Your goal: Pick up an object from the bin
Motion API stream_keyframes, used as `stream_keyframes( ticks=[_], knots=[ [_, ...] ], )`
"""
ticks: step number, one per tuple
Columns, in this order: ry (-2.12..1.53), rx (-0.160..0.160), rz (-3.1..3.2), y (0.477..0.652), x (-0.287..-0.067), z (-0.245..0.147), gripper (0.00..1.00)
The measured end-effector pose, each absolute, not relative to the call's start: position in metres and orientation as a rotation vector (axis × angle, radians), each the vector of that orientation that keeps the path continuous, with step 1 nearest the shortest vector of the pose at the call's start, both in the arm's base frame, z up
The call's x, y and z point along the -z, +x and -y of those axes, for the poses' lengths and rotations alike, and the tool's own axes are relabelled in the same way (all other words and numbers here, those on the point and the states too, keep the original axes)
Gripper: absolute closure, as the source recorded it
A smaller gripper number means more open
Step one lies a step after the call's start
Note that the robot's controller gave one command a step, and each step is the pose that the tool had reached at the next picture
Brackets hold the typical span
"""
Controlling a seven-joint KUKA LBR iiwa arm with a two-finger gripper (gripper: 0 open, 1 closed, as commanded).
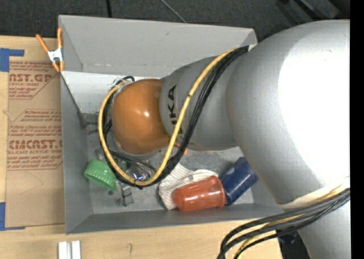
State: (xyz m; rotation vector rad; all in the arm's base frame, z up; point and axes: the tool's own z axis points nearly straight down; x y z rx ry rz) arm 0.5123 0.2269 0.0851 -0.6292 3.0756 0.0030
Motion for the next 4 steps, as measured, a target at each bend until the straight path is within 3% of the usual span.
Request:
stream_keyframes(
  ticks=[1,2,3,4],
  knots=[
    [-0.564,-0.005,-3.091,0.515,-0.083,-0.229,0.0],
    [-0.879,-0.001,-3.014,0.536,-0.103,-0.246,1.0],
    [-0.877,-0.003,-3.015,0.537,-0.104,-0.247,1.0],
    [-0.883,-0.001,-3.014,0.548,-0.135,-0.237,1.0]
  ],
)
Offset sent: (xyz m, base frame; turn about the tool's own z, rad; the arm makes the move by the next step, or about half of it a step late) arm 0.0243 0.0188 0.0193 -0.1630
